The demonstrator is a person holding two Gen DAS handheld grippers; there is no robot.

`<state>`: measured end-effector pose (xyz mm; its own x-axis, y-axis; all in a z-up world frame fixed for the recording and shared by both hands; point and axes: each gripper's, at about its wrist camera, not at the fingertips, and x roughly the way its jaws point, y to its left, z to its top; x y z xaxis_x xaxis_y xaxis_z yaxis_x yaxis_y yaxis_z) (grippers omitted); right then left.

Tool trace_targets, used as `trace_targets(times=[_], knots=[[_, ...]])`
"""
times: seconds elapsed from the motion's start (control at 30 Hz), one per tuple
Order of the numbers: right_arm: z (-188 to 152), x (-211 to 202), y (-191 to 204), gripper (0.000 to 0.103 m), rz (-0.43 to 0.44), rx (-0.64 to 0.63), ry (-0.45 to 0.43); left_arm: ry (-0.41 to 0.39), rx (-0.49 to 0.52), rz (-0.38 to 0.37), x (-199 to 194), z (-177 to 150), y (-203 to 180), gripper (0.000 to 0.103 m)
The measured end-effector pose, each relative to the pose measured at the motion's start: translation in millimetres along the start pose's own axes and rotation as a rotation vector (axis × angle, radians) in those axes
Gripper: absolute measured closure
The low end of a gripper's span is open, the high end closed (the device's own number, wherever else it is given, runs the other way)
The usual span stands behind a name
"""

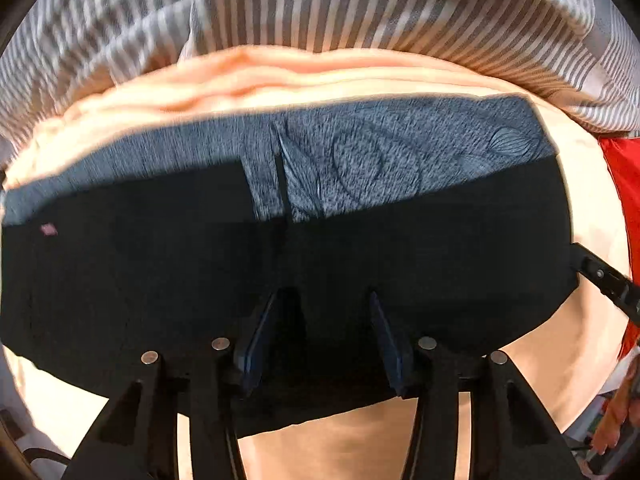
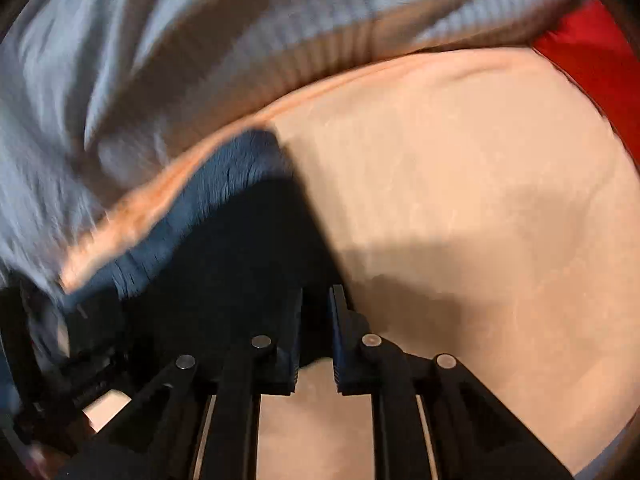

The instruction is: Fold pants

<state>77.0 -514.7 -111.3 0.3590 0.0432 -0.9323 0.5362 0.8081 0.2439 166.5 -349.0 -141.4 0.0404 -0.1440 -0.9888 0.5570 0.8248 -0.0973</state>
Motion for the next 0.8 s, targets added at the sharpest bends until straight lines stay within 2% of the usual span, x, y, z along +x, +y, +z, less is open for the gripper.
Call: trace_targets(times=[0.07,0.1,0.2,0.33,0.43,0.47,0.57,0.63,0.73,0.8], knots=[[-7,-4,14,0.089,-0.049,-0.082,-0.004,-0.003,-0.013,-0.015,-1,-2,8,0.047],[-8,-8,15,0.089,-0.046,-0.088,0.003,0.005,-0.023,-0.023,-1,-1,10,0.047],[0,-22,11,0.089,0.055,-0.033,-0.02,0.003,-0.015,-0.002,-3,-1,9,0.047],[34,-23,20,0.089,0.088,-0.036,-0.056,-0.032,0.004,0.047,-5,-5,1,0.047],[66,-6,30,0.089,0.12,-0.034,-0.054,-0.026,-0.025,0.038,-6,-5,2,0.047],[70,2,32,0.089,0.126,-0.044,-0.043,-0.023,-0.035,0.032,-6,-6,3,0.046],[67,45,49,0.089,0.142,-0.097,0.113,-0.027,-0.053,0.046,-5,-8,10,0.037],[56,47,51,0.089,0.13,-0.122,0.076,-0.023,-0.088,0.021,-4,-10,18,0.036],[53,39,38,0.089,0.193,-0.036,0.11,-0.011,-0.137,-0.023,-5,-11,31,0.036],[52,32,36,0.089,0.2,-0.021,0.133,-0.016,-0.147,-0.018,-11,-12,36,0.036]])
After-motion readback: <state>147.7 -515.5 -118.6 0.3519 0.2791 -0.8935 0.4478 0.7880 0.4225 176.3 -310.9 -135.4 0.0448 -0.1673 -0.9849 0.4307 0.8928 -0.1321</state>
